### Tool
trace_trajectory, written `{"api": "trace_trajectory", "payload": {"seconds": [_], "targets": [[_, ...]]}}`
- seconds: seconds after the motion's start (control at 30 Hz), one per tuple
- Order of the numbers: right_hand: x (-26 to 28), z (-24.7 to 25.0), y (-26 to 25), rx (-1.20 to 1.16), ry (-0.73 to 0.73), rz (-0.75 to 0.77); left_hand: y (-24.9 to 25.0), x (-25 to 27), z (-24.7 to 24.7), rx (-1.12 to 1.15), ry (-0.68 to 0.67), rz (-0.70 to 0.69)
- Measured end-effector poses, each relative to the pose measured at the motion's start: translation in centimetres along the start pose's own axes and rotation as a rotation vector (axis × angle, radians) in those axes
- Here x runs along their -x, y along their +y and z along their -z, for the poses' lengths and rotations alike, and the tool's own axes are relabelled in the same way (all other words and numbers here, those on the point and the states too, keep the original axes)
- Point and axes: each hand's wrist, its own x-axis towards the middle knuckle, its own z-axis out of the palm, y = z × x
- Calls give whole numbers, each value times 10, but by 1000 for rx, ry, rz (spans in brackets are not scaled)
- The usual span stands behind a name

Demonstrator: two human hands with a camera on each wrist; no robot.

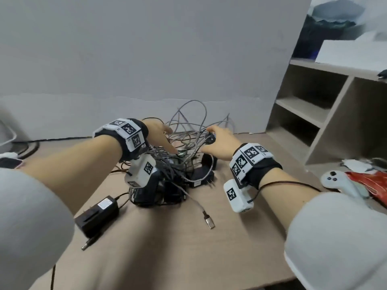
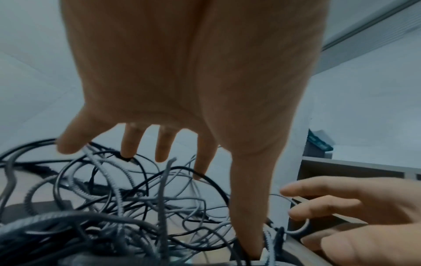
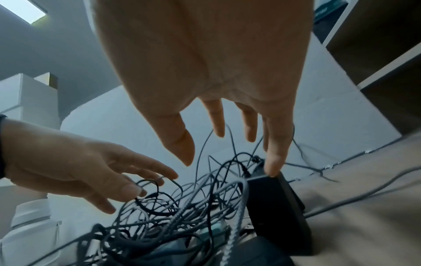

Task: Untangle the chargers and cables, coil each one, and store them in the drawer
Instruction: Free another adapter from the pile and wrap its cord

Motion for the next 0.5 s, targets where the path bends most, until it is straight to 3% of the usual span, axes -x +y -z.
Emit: {"api": "trace_trajectory", "payload": {"seconds": [0.13,0.23,0.33,0.5], "targets": [[-40,-22,6,178,-185,-10,-8,-18,-12,31,-225,-44],[-59,-27,12,226,-187,-10,-13,-27,-14,47,-342,-83],[-72,-22,14,228,-174,-36,-17,-33,-13,9,-350,-136],[-78,-12,12,265,-205,-66,-29,-40,-16,43,-238,-195]]}}
